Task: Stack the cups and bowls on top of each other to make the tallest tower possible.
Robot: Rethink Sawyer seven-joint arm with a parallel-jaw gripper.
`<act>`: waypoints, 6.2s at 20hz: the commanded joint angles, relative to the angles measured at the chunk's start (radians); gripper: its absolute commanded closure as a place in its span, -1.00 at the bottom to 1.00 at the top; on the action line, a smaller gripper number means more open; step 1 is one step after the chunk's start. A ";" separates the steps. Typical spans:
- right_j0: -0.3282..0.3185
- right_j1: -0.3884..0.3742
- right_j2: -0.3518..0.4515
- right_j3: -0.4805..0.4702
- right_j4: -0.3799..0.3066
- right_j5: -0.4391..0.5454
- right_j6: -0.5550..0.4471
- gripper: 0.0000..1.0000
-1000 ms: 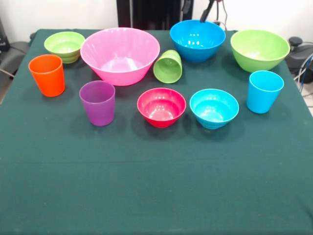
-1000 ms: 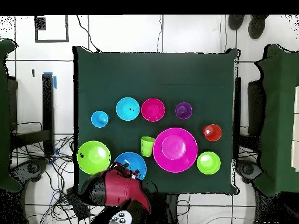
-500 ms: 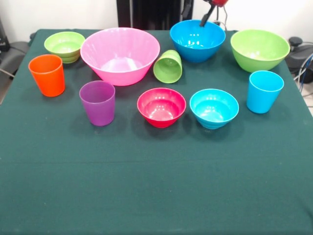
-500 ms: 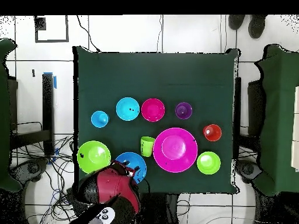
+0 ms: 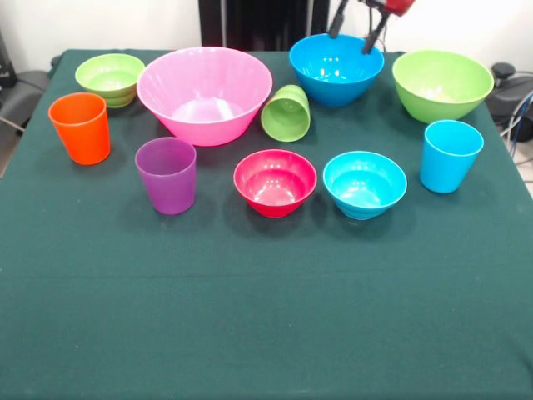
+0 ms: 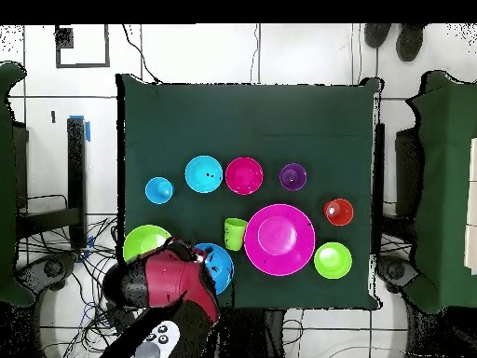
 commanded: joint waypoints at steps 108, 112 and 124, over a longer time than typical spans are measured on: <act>-0.116 0.135 0.141 0.170 -0.171 -0.637 0.079 -1.00; -0.069 0.166 0.091 0.141 -0.150 -0.647 0.059 -1.00; -0.125 0.198 0.091 -0.014 -0.222 -0.534 0.016 -1.00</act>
